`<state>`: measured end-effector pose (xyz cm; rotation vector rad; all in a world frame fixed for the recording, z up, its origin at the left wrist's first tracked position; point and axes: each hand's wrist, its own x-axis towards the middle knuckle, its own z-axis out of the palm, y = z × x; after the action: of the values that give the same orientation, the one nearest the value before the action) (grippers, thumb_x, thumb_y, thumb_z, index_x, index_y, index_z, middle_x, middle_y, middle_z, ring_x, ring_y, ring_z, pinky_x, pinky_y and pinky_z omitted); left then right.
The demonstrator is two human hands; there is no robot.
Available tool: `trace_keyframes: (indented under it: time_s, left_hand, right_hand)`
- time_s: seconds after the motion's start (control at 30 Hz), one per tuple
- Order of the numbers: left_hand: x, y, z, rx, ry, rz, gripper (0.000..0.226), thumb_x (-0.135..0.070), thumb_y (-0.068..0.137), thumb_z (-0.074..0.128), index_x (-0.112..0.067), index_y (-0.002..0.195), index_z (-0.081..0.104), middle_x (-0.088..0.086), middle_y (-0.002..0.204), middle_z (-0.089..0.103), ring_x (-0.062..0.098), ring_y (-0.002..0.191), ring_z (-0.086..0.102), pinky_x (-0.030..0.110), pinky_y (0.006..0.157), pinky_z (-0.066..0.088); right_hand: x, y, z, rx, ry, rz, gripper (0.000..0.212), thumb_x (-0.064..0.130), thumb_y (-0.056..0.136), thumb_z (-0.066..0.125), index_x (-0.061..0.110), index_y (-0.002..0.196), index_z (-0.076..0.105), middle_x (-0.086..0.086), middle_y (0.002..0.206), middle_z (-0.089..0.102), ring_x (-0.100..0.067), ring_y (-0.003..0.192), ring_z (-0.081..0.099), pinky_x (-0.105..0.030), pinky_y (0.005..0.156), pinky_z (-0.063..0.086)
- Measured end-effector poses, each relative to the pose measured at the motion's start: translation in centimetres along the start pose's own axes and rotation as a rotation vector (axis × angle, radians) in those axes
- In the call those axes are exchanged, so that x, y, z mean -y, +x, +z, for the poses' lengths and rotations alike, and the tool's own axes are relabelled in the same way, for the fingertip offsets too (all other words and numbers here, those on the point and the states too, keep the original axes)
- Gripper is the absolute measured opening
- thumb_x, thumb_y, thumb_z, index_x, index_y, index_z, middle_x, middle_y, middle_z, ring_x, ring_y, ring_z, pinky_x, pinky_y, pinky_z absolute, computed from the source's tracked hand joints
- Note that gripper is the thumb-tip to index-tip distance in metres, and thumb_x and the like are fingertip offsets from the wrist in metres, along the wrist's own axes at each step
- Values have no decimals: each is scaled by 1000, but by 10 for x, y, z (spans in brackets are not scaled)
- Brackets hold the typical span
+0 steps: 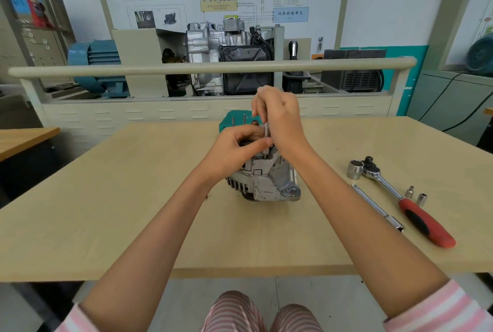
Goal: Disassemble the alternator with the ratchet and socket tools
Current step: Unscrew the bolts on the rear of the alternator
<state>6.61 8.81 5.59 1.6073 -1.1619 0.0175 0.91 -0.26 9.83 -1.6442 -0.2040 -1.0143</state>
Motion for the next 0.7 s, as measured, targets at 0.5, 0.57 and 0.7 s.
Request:
trace_keyframes:
  time_s: [0.5, 0.57, 0.7]
  left_hand:
    - [-1, -2, 3, -64, 50, -35, 25, 5, 81, 54, -20, 81, 57, -7, 71, 60, -2, 67, 52, 29, 61, 44]
    - [-2, -3, 2, -31, 7, -57, 15, -1, 80, 56, -14, 74, 58, -6, 63, 59, 2, 64, 50, 27, 59, 39]
    - [-1, -2, 1, 3, -6, -11, 10, -6, 88, 59, -1, 81, 64, 23, 74, 61, 17, 70, 53, 27, 66, 40]
  right_hand:
    - [-6, -12, 18, -284, -946, -310, 28, 21, 79, 46, 7, 58, 60, -3, 60, 49, -20, 67, 40, -32, 72, 28]
    - [-4, -10, 17, -208, -720, -308, 30, 17, 78, 46, 15, 48, 43, 5, 51, 36, -17, 62, 35, -29, 69, 26]
    - [3, -1, 8, -43, -139, -98, 35, 13, 76, 42, 16, 44, 31, 3, 42, 30, -20, 55, 33, -33, 64, 32]
